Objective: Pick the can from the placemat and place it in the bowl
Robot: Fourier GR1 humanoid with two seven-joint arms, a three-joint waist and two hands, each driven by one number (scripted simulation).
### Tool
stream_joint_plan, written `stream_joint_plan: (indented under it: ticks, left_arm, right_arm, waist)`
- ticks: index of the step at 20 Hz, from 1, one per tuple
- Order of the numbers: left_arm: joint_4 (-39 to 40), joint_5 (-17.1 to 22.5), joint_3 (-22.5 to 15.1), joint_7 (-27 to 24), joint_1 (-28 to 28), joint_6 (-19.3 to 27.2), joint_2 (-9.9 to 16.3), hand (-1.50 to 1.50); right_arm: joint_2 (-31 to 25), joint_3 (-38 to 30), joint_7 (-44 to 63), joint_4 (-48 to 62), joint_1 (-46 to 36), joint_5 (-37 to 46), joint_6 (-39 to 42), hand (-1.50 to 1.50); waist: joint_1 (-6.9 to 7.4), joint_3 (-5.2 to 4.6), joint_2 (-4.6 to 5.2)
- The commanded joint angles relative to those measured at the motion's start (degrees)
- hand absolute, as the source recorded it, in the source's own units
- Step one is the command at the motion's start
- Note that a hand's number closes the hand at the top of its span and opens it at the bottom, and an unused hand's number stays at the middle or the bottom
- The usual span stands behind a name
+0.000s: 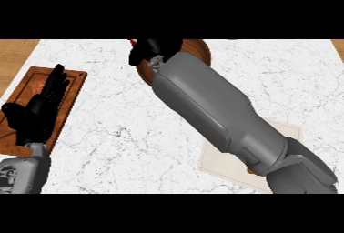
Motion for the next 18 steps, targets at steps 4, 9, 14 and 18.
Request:
stream_joint_plan:
  ticks: [4,9,14,18]
  left_arm:
    - [-0.8,1.7,1.7,2.0,-0.8,-1.4,1.3,0.0]
    - [-2.3,-0.9,-1.7,3.0,-0.9,0.9,-1.7,0.0]
    - [-3.9,0.0,-0.3,-0.1,2.3,-0.4,-0.4,0.0]
    - [-1.6,0.4,0.4,0.0,0.7,-1.1,0.2,0.0]
  right_arm:
    - [0.0,-6.4,-13.5,14.0,-0.6,-3.4,-8.8,1.5]
    - [0.1,-8.0,-20.5,21.0,0.0,-5.5,-12.9,1.5]
    - [-2.2,-11.8,-16.8,29.5,0.2,-8.4,-1.0,1.5]
    - [-0.5,-14.1,-23.1,31.4,0.2,-10.3,0.8,-1.5]
  waist:
    - [-0.83,0.07,0.18]
    - [0.04,0.08,0.49]
    - [0.65,0.09,0.64]
    - [0.42,0.09,0.84]
